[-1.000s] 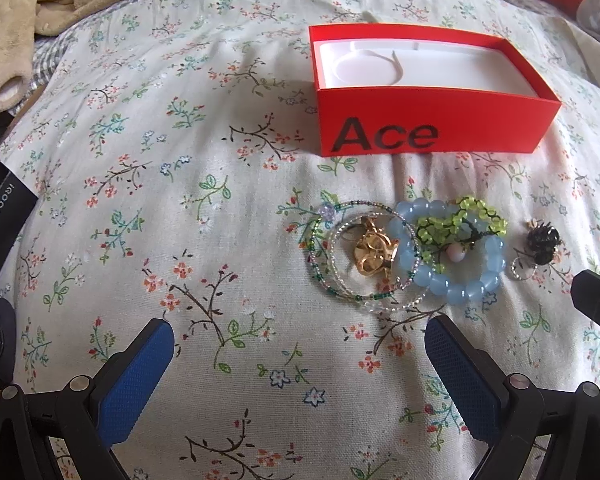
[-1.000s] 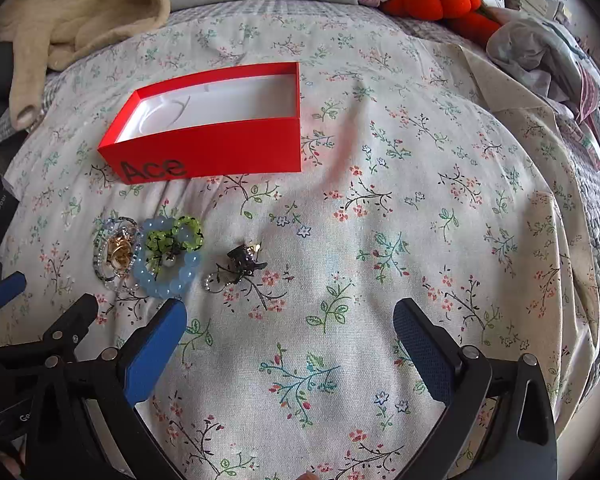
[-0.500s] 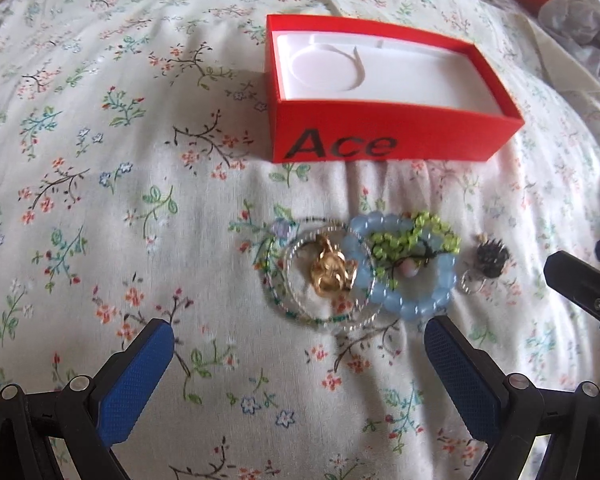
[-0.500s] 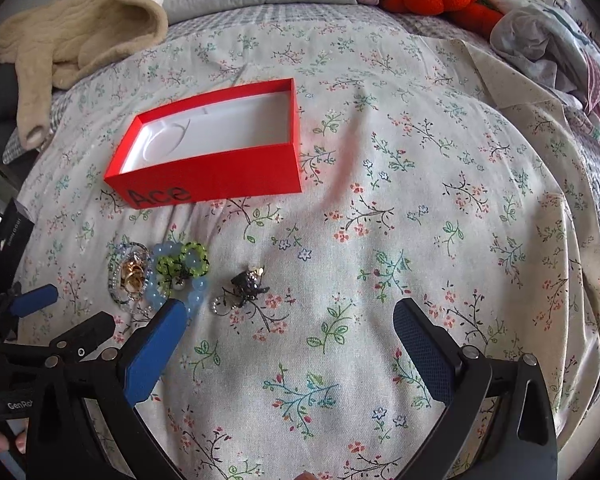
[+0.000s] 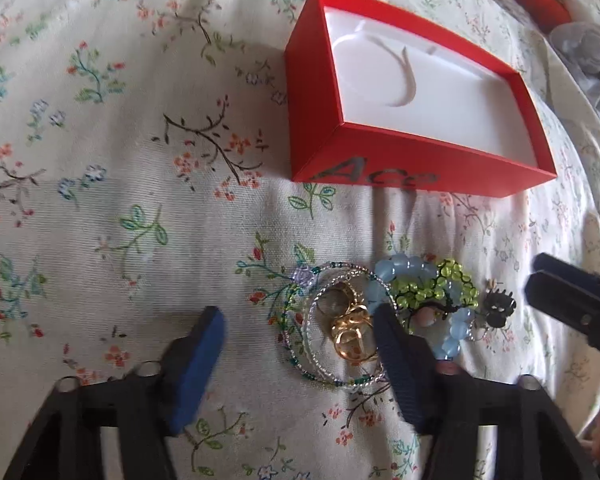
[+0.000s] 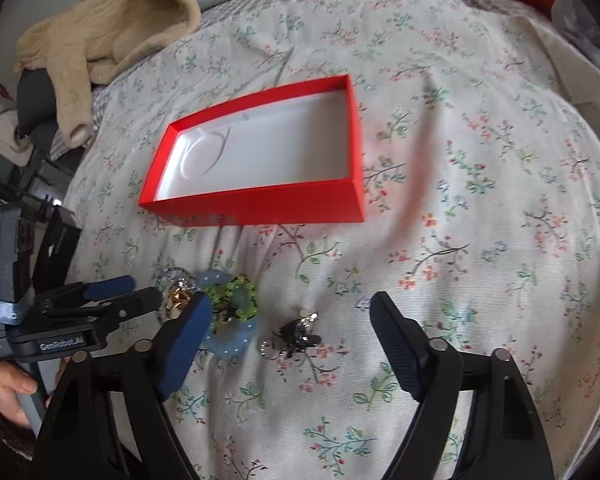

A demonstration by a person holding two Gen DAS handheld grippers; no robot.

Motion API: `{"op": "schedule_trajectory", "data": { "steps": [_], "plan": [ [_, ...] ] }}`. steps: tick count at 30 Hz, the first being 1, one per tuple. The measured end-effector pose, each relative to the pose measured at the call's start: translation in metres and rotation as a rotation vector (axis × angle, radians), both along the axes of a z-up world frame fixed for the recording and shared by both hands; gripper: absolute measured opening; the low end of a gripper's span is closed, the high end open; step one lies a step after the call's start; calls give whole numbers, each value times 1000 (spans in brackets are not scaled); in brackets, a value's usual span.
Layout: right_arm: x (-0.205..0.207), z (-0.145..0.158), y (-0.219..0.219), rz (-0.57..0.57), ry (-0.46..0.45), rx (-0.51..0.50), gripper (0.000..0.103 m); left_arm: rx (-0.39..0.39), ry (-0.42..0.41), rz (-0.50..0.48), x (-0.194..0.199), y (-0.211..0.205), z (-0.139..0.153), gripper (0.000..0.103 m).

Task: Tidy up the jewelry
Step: 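Grasp the thin beaded bracelet with the left tool while the right tool grasps the green leaf bracelet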

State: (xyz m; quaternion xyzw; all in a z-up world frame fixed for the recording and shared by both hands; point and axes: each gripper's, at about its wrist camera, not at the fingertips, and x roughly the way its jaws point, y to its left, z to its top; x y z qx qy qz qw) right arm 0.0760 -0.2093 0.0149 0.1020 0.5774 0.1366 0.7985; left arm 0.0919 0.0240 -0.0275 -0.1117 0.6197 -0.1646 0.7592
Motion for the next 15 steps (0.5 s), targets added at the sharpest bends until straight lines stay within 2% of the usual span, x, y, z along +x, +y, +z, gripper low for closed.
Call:
{"op": "schedule_trajectory", "data": {
  "steps": [1,2,4,9,15],
  "plan": [
    [4,-4,3,12,13,20,61,-10,1,7,2,0,-1,56],
    [9,-7,7,25,20,35,58,-13,3,12,5,1,-2,50],
    [16,-14,13,43,55,50,43,-14,1,18,8,1,-3,42],
    [26,-28,19,65,123,73,26,2,-6,4,16,-7,-7,26],
    [27,-36,21,85,133,56,12,21,-12,-4,19,-6,-10,7]
  ]
}}
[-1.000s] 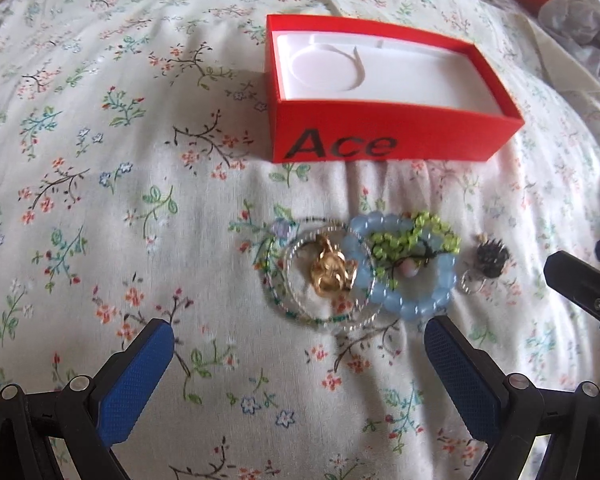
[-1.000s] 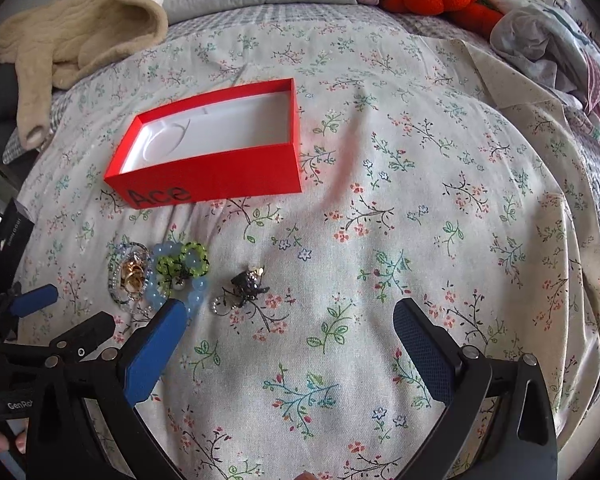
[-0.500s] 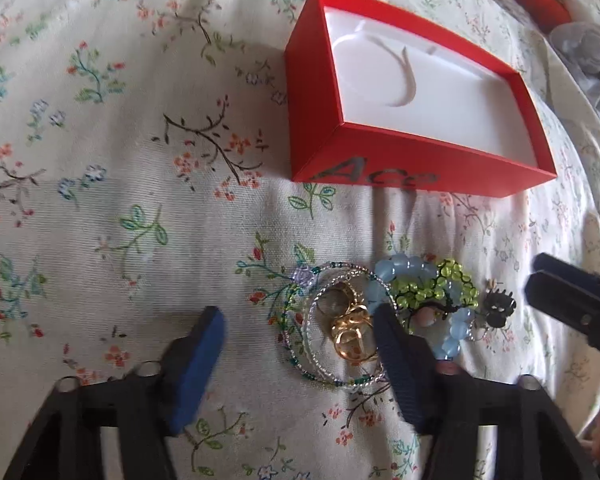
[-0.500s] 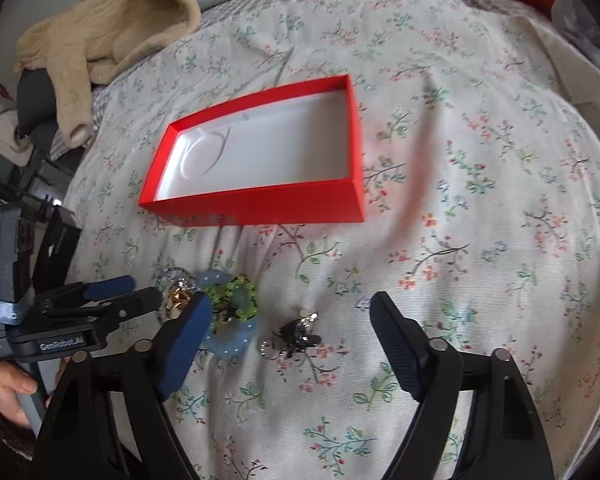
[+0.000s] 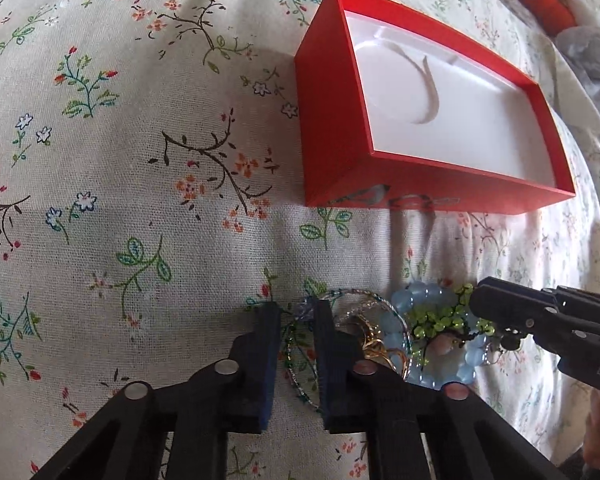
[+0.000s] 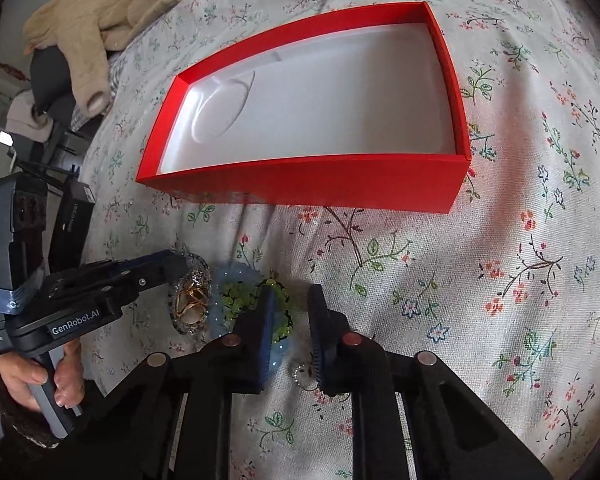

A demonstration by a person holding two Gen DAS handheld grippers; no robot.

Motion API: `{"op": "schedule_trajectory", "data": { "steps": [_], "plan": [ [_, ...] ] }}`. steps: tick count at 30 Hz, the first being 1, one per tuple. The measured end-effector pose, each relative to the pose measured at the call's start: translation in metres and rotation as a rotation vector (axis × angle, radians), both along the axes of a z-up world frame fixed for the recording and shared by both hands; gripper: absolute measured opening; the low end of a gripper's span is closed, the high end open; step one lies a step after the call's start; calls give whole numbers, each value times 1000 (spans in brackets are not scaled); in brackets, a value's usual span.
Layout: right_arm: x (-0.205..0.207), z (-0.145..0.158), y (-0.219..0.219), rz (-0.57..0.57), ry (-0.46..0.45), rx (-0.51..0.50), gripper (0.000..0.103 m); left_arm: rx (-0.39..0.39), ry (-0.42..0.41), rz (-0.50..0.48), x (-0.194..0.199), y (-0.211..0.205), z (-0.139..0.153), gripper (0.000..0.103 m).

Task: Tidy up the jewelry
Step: 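Grasp the thin beaded bracelet with the left tool while the right tool grasps the green leaf bracelet, then carry both bracelets into the red Ace box and open both tools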

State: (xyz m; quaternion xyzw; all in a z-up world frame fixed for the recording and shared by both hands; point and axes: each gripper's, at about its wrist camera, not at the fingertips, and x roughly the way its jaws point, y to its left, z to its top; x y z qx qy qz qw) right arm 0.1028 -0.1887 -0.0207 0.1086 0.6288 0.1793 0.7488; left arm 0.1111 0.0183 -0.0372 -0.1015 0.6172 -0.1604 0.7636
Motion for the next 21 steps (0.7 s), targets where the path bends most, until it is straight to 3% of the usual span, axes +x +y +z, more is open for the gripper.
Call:
{"op": "schedule_trajectory", "data": {
  "steps": [8,21],
  "plan": [
    [-7,9,-2,-6,-30,21,5,3,-18,4,-6,-1,6,1],
    [-25,62,-9,-50,-186,77,5,-32,-149,8,-19,-4,53,1]
  ]
}}
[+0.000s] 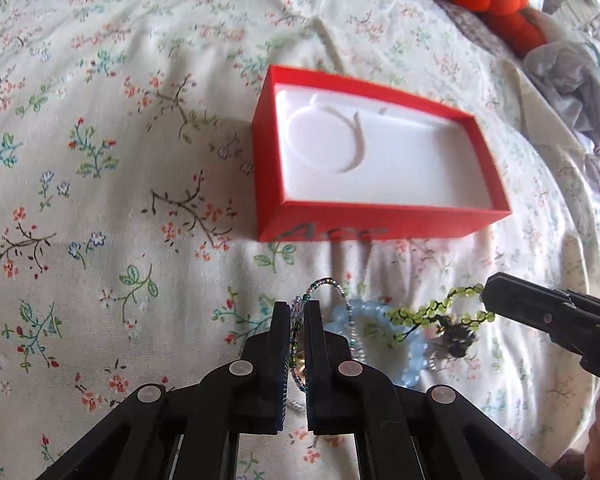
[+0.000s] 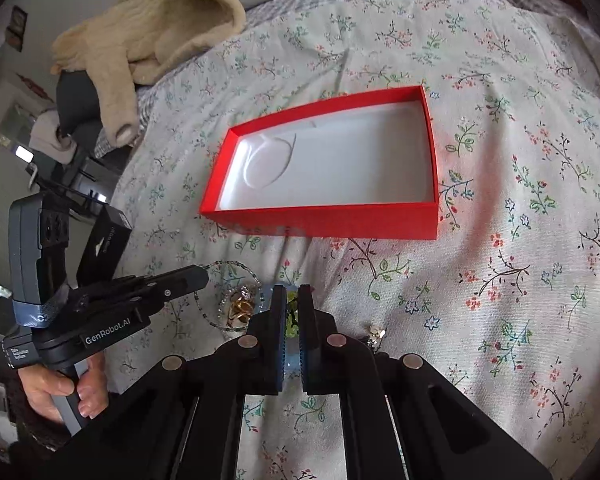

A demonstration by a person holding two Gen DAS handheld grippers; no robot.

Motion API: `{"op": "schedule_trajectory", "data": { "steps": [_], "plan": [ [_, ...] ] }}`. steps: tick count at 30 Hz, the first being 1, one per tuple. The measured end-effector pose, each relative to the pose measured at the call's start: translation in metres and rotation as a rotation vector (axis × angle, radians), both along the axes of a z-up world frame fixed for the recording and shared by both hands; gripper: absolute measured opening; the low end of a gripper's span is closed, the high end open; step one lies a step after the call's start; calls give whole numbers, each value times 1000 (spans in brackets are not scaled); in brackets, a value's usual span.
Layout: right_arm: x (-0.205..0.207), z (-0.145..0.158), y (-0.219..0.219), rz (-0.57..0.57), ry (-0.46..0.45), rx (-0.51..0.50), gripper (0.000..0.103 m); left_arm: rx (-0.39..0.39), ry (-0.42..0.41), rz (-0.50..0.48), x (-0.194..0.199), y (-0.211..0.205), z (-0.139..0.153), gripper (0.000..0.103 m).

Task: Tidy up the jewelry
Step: 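Carry both bracelets into the red Ace box and open both tools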

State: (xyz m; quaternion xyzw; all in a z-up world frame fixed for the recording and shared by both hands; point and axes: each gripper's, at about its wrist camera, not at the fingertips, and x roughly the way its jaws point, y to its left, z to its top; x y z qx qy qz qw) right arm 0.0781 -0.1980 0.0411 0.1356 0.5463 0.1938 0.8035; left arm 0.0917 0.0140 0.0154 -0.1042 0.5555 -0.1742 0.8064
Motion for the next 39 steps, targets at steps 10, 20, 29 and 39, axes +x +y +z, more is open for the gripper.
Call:
{"op": "schedule_trajectory", "data": {
  "steps": [10,20,29,39],
  "plan": [
    [-3,42,-13,-81,-131,50,5,-97,-119,31,2,-10,45,1],
    [20,56,-15,-152,-246,75,5,-178,-193,166,31,-19,45,1],
    [54,28,-17,-192,-218,82,5,-71,-186,225,50,-23,13,1],
    [61,-1,-37,-232,-158,-6,7,24,-200,216,52,-29,9,2]
  ]
}}
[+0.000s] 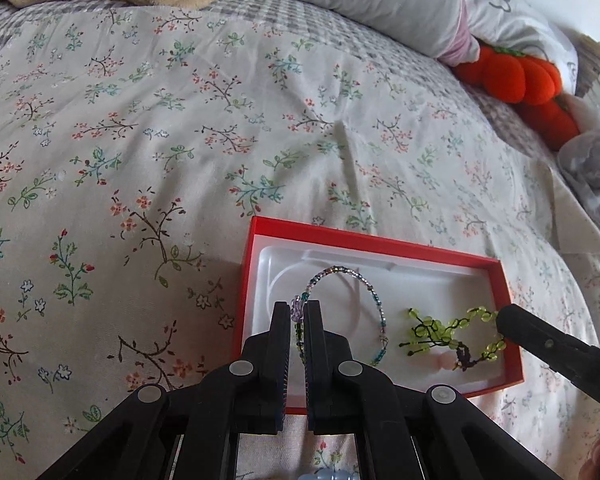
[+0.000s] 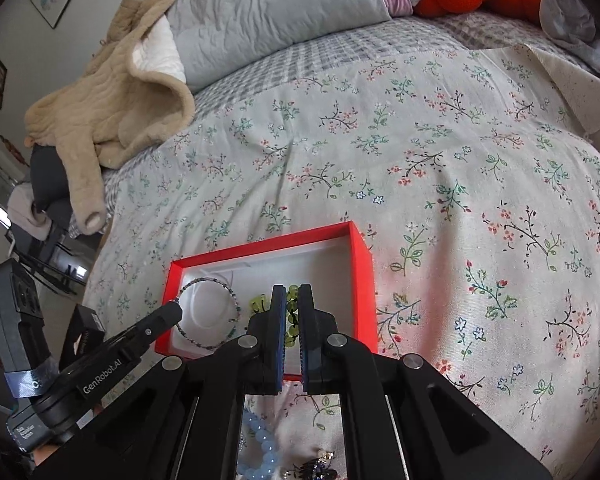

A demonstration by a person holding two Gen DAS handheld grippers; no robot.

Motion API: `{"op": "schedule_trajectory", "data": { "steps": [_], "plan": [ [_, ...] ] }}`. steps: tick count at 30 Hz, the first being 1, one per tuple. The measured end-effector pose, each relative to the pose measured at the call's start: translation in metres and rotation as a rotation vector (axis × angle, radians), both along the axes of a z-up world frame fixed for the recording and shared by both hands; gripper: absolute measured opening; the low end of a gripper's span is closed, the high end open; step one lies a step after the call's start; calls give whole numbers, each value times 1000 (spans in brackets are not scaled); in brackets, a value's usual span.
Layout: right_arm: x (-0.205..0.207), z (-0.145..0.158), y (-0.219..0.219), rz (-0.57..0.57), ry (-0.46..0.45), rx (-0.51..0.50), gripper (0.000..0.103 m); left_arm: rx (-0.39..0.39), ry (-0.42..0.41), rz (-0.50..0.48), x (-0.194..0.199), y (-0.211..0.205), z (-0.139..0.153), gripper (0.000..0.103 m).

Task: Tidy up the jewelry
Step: 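Carry both bracelets into the red Ace box and open both tools, then grasp the clear bead bracelet with the left tool while the right tool grasps the light blue bracelet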

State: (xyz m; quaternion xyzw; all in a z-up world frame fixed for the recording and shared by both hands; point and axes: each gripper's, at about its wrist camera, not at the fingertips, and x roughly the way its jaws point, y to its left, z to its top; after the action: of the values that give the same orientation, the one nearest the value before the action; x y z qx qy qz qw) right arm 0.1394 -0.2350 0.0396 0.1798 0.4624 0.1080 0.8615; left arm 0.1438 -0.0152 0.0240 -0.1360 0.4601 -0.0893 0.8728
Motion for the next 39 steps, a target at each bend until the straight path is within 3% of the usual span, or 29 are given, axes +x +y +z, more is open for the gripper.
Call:
{"op": "schedule_trajectory", "data": {
  "steps": [1,2,3,4,5,7,12,16,20,29,37,39],
  "plan": [
    [0,-1,-2,-5,12,-8,8,9,11,-1,0,-1,1,5],
    [0,-1,-3,-7,26,-12,10,13,22,-4,-1,-2,2,15],
    [-2,0,-4,-6,32,-12,19,12,25,-9,-2,-3,4,30],
    [-4,1,-5,-2,30,-10,33,12,18,-11,-5,-3,6,36],
    [-7,3,-6,8,21,1,39,17,6,-13,-8,-3,10,44],
    [-14,9,-7,12,10,-10,50,36,-9,-17,-14,-4,16,49],
    [-31,20,-10,26,-3,-46,51,80,-7,-27,-28,-4,20,62],
    [-46,12,-11,24,45,-62,59,111,24,-20,-42,-3,14,69],
    [-63,6,-14,5,81,-71,59,120,64,-18,-55,-3,8,84],
    [-94,-15,-12,5,173,-194,63,188,182,-49,-76,5,-13,87],
    [-99,-25,-12,-5,211,-223,63,90,271,-13,-76,25,-26,87],
    [-98,-25,-12,-11,213,-221,63,57,284,-1,-75,29,-28,75]
  ]
}}
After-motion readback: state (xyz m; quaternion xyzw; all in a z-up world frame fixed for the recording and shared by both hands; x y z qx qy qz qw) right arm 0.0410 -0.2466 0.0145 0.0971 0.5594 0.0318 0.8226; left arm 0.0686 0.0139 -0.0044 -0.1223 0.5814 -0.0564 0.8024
